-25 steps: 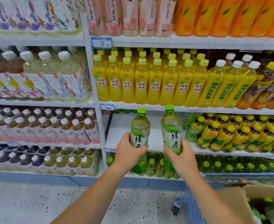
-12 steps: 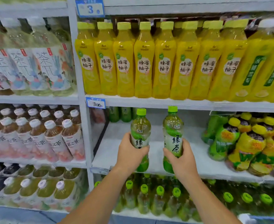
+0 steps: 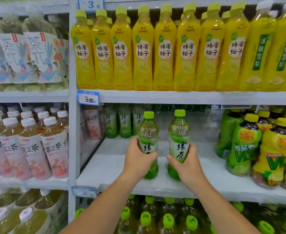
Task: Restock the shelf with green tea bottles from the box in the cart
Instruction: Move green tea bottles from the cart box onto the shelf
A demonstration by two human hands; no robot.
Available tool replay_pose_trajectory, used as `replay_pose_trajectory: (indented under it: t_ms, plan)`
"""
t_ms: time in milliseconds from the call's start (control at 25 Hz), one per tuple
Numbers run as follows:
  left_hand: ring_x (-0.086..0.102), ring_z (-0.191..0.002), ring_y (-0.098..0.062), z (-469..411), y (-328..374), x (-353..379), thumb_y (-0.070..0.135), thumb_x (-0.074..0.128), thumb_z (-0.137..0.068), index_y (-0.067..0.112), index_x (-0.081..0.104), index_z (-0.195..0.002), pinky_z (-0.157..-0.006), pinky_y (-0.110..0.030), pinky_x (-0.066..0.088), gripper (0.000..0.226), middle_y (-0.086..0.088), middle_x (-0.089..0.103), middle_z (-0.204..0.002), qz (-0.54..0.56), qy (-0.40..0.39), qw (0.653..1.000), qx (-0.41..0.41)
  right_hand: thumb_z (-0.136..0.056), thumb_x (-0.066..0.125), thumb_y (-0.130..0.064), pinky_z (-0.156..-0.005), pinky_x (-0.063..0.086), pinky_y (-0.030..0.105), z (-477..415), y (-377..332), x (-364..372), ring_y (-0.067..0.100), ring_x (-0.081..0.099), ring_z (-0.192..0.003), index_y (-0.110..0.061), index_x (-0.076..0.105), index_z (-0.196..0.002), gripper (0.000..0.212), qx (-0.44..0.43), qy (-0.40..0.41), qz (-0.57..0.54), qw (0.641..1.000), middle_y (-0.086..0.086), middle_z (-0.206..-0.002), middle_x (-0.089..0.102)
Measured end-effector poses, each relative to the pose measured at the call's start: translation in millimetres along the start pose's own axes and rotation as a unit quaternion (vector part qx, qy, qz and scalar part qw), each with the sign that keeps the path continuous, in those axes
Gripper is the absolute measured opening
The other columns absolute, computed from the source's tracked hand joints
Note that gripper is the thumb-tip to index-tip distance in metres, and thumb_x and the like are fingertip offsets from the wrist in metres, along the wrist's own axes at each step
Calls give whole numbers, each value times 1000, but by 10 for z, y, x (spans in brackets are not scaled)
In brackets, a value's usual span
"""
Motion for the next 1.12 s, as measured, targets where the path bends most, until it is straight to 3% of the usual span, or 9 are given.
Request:
replay_pose_trajectory:
  t_ms: [80, 240, 360, 400, 520, 600, 680, 840, 1120]
  plan:
    - [64, -88, 9, 2, -51, 35, 24, 83, -72, 43, 57, -109, -70, -11, 50, 50, 25, 68, -97, 2, -8, 1000, 28, -79, 83, -26, -61, 49, 8, -34, 58, 29, -11, 61, -94, -48, 37, -115, 63, -15, -17, -1, 1000, -21, -109, 59]
    - [62, -111, -2, 36, -137, 1, 29, 82, -76, 38, 51, -132, -93, -30, 54, 64, 18, 65, -119, -1, -45, 998, 49, -80, 82, -28, -74, 46, 14, -66, 82, 48, -4, 59, -103, -39, 32, -127, 70, -40, -44, 21, 998, -19, -115, 57]
    - [52, -105, 14, 132, -228, -116, 37, 84, -71, 44, 45, -132, -81, -9, 48, 72, 20, 50, -120, -91, -81, 990, 76, -83, 79, -34, -93, 50, 29, -100, 141, -100, 7, 59, -112, -36, 37, -126, 60, -17, -115, 68, 991, -9, -123, 57]
    - [49, -103, 16, 152, -266, -144, 39, 84, -71, 44, 47, -129, -77, -5, 46, 69, 20, 49, -118, -120, -83, 986, 83, -83, 79, -35, -94, 50, 26, -111, 158, -159, 5, 59, -112, -36, 43, -124, 55, -8, -138, 94, 986, -7, -125, 58]
    - [54, -99, 9, 117, -369, -128, 40, 84, -74, 46, 57, -114, -79, -7, 47, 49, 18, 59, -109, -134, -56, 984, 103, -81, 82, -35, -75, 49, 6, -193, 198, -266, -11, 64, -93, -42, 57, -109, 38, 1, -154, 134, 979, -17, -113, 69]
    - [56, -98, 3, 31, -414, -64, 38, 84, -76, 42, 60, -110, -83, -19, 52, 42, 16, 61, -106, -129, -38, 986, 97, -79, 84, -32, -80, 54, 17, -288, 239, -247, -6, 67, -91, -38, 62, -109, 37, 1, -140, 142, 980, -17, -106, 73]
    - [54, -97, 3, -93, -467, 15, 36, 82, -80, 36, 59, -111, -83, -20, 50, 39, 14, 58, -106, -137, -36, 985, 95, -77, 85, -30, -82, 57, 24, -403, 302, -199, -3, 69, -90, -35, 64, -110, 39, 5, -128, 139, 982, -18, -100, 74]
    - [52, -100, -3, -418, -525, 181, 33, 81, -82, 29, 57, -118, -87, -21, 46, 44, 13, 51, -107, -178, -40, 979, 94, -72, 88, -33, -62, 51, 9, -677, 399, -128, -10, 68, -80, -41, 62, -104, 41, 5, -137, 151, 979, -27, -93, 73]
    - [61, -111, -19, -921, -641, 408, 25, 83, -82, 19, 51, -129, -97, -42, 53, 57, 0, 62, -120, -155, -26, 986, 45, -70, 87, -38, -68, 54, 14, -1167, 574, 22, -9, 66, -83, -40, 51, -103, 49, -8, -81, 153, 985, -18, -100, 70]
Point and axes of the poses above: each hand's wrist, its own z-axis away from the middle knuckle, its own x-axis out of the palm, y = z × x, the point moved 2 cm from there along -z, towards the middle knuckle
